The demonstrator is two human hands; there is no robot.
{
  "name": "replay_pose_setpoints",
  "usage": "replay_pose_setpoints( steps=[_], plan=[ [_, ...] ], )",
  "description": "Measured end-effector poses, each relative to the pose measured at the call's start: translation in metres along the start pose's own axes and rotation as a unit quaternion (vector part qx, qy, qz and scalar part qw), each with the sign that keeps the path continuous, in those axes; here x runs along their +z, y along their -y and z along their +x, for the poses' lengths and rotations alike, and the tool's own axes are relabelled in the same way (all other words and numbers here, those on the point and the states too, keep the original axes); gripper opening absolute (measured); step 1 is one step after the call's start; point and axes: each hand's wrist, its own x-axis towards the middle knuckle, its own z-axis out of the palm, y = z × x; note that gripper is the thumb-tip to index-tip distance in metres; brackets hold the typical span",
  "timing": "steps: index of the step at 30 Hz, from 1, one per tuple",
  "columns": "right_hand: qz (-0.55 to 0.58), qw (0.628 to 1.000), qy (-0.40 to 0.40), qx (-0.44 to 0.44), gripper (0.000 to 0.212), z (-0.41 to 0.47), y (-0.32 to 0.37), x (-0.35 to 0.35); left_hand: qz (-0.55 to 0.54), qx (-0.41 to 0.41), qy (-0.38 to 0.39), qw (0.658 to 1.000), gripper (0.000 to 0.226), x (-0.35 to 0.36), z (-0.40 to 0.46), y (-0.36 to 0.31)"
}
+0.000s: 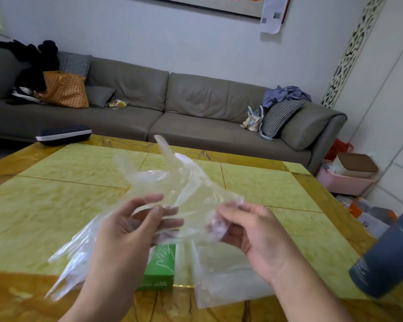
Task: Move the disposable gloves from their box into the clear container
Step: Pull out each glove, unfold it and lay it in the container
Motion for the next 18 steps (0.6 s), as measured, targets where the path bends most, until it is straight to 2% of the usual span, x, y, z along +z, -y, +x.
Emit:
replay_pose_setpoints(
  steps=[3,6,8,9,11,13,15,16,18],
  plan=[
    [0.038,0.992,-0.112,-0.035,0.008,0.006,0.007,-0.014,0.043,-0.034,0.079,0.995,0.016,0.007,-0.008,0.008],
    [-0.065,0.987,-0.139,-0.038,0.008,0.011,0.012,-0.037,0.116,-0.071,0.153,0.979,0.021,0.012,-0.012,0.015],
    [-0.170,0.973,-0.152,-0.034,0.008,0.016,0.014,-0.053,0.149,-0.055,0.119,0.980,0.031,0.010,-0.010,0.018],
    [-0.219,0.962,-0.159,-0.034,0.009,0.018,0.014,-0.061,0.185,-0.014,0.078,0.980,0.032,0.008,-0.009,0.016],
    [-0.313,0.935,-0.165,-0.034,0.011,0.021,0.013,-0.075,0.248,0.120,0.008,0.961,0.030,0.007,-0.009,0.008],
    [-0.436,0.885,-0.162,-0.038,0.014,0.023,0.010,-0.084,0.299,0.254,0.019,0.920,0.022,0.016,-0.013,-0.004],
    [-0.529,0.835,-0.148,-0.040,0.018,0.024,0.008,-0.089,0.378,0.319,0.095,0.864,0.014,0.040,-0.010,-0.006],
    [-0.558,0.817,-0.142,-0.035,0.020,0.025,0.007,-0.091,0.432,0.306,0.155,0.834,0.013,0.055,-0.005,-0.001],
    [-0.607,0.782,-0.142,-0.020,0.026,0.027,0.005,-0.093,0.549,0.210,0.260,0.766,0.021,0.082,0.011,0.023]
  ],
)
